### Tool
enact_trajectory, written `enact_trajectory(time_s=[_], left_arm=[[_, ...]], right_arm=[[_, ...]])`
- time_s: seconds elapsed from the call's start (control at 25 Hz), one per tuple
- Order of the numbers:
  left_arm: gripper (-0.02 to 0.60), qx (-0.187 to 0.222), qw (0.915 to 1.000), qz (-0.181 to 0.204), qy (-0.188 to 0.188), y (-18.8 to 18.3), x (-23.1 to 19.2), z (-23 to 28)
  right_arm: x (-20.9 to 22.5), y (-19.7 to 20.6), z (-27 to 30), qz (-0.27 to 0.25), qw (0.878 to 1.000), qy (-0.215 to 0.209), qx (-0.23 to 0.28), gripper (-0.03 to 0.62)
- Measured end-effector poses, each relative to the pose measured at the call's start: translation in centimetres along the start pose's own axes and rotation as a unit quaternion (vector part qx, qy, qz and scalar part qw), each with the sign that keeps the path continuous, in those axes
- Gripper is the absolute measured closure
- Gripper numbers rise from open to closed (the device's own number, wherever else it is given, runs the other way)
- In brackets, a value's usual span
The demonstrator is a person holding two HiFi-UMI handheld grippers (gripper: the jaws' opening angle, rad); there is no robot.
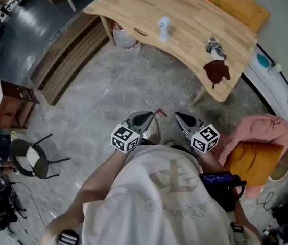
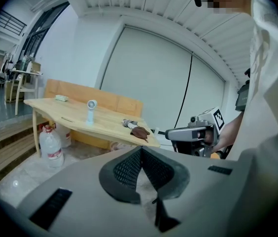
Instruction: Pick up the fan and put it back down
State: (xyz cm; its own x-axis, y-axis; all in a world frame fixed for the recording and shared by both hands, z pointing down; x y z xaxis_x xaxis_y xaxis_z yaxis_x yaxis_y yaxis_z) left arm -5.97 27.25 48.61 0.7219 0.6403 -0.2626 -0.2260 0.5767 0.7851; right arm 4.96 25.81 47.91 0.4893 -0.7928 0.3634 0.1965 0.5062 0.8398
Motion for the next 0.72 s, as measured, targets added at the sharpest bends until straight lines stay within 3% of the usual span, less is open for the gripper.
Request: enact_trajectory(time_s=[0.32,0.72], left_arm=[[0.571,0.0,1.0,0.003,0.004,-2.5,-4.2,1.1],[0.571,-0.006,0.9991,0.01,0.04,-5.0,-8.5,3.8]], right_arm=[[3.0,-2.3,2.1,0.009,1.0,0.015,0.002,0.579],[6.4,-4.2,4.6,0.029,0.998,0.05,0.003,0.579]])
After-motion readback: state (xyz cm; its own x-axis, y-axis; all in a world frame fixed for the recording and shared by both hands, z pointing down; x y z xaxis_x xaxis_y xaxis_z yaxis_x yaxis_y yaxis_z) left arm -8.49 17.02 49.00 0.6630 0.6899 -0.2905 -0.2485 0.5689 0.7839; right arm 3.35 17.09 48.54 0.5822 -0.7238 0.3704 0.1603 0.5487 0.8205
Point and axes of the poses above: the fingertips, and each gripper's own axes: z forward along the fingers, x to its right, y out of its underside, the point moved 1 cm from there along -z, backward along the fingers, and after that the axes turned 14 degrees about -x, right-handed, at the moved point
